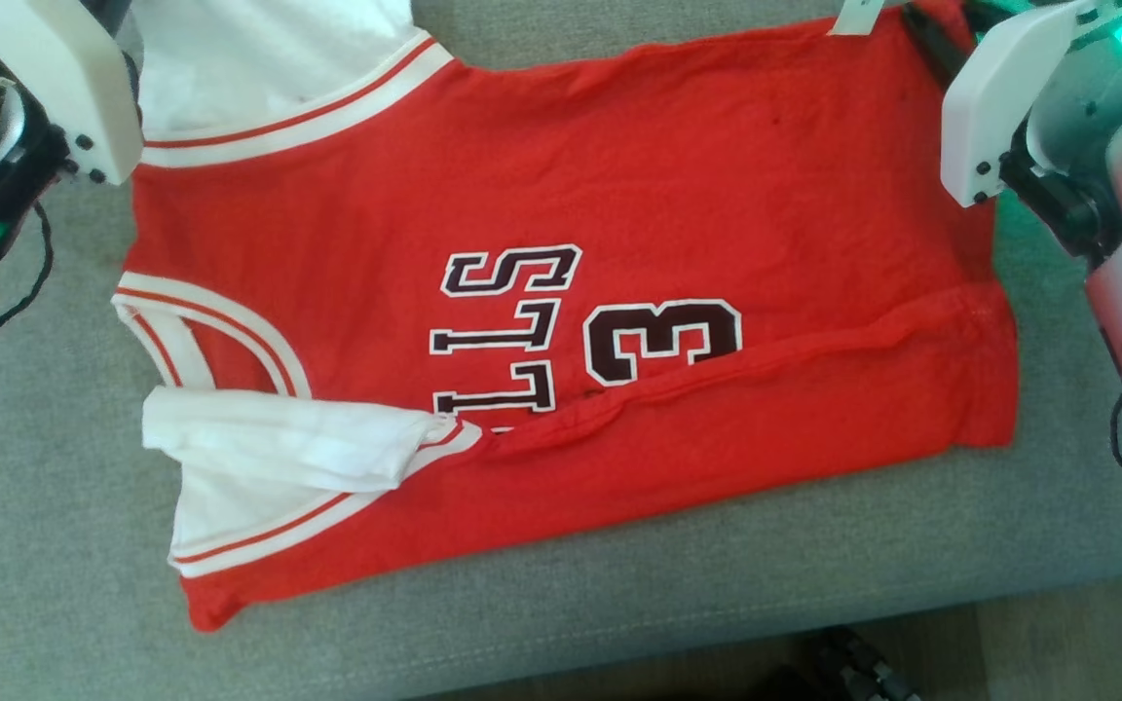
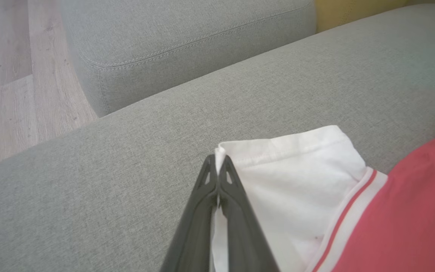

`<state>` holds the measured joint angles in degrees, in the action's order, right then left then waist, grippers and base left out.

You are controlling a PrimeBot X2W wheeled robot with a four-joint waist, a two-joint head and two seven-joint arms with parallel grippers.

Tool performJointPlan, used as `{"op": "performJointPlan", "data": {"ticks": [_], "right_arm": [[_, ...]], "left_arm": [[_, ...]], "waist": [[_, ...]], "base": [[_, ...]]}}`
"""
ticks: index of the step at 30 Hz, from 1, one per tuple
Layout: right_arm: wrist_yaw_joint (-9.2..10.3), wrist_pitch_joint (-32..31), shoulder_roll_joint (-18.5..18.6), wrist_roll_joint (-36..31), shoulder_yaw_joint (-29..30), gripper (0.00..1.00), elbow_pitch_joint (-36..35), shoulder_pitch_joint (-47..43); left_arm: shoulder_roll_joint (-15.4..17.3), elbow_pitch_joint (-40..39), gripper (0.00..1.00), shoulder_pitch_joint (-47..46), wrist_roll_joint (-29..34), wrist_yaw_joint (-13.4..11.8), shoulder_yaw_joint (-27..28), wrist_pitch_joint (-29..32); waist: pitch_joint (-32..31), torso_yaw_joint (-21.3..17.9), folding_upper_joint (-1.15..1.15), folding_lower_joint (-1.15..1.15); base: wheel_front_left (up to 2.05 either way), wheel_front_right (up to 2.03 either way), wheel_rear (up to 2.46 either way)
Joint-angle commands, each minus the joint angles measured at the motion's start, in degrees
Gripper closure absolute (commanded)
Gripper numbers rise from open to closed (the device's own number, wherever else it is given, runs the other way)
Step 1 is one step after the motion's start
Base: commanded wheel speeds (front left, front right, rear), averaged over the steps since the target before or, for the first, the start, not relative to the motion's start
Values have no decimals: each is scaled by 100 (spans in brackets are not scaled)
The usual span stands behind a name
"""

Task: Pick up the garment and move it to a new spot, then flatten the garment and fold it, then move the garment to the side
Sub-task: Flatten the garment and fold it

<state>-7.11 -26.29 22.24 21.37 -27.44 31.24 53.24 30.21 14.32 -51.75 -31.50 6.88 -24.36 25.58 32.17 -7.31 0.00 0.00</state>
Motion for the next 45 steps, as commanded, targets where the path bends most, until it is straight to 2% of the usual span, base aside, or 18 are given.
{"op": "performJointPlan", "data": {"ticks": [1, 2, 8, 15, 19, 25, 29, 34, 39, 45], "right_arm": [[-37, -85, 94, 64, -92, 76, -27, -26], [-37, -92, 116, 101, -123, 100, 5, -4], [-37, 21, 222, 254, -226, 100, 54, 6], [-37, 708, 308, 353, -172, 100, -308, -360], [-37, 1067, 408, 436, 9, 100, -893, -1093], [-37, 1206, 456, 370, 582, 100, -1682, -2272], [-37, 1160, 360, 253, 1006, 100, -2100, -3035], [-37, 1042, 190, 104, 1347, 100, -2489, -3699], [-37, 946, 41, -18, 1544, 100, -2666, -4022], [-37, 882, -69, -121, 1655, 100, -2743, -4206]], "left_arm": [[209, -172, 100, -108, -38, -1, 212, -70], [201, -169, 100, -102, -45, 0, 209, -94], [197, -212, 100, -8, -96, -8, 253, -283], [265, -829, 100, 560, -269, -120, 505, -802], [452, -1936, 100, 1596, -391, -438, 782, -1087], [567, -3252, 100, 3289, -472, -1087, 1153, -1366], [454, -3737, 100, 4333, -508, -1420, 1246, -1615], [195, -3963, 100, 5305, -667, -1620, 1251, -1956], [-45, -3892, 100, 5787, -735, -1664, 1094, -2187], [-355, -3486, 100, 5922, -858, -1557, 861, -2422]], "waist": [[-14, 17, 0, 0], [-25, 27, 0, 0], [-149, 53, 0, 0], [-490, 88, 0, 0], [-851, 137, 0, 0], [-1285, 208, 0, 0], [-1517, 258, 0, 0], [-1668, 291, 0, 0], [-1742, 332, 0, 0], [-1817, 348, 0, 0]], "base": [[0, 0, 0], [0, 0, 0], [0, 0, 0], [0, 0, 0], [0, 0, 0], [0, 0, 0], [0, 0, 0], [0, 0, 0], [0, 0, 0], [0, 0, 0]]}}
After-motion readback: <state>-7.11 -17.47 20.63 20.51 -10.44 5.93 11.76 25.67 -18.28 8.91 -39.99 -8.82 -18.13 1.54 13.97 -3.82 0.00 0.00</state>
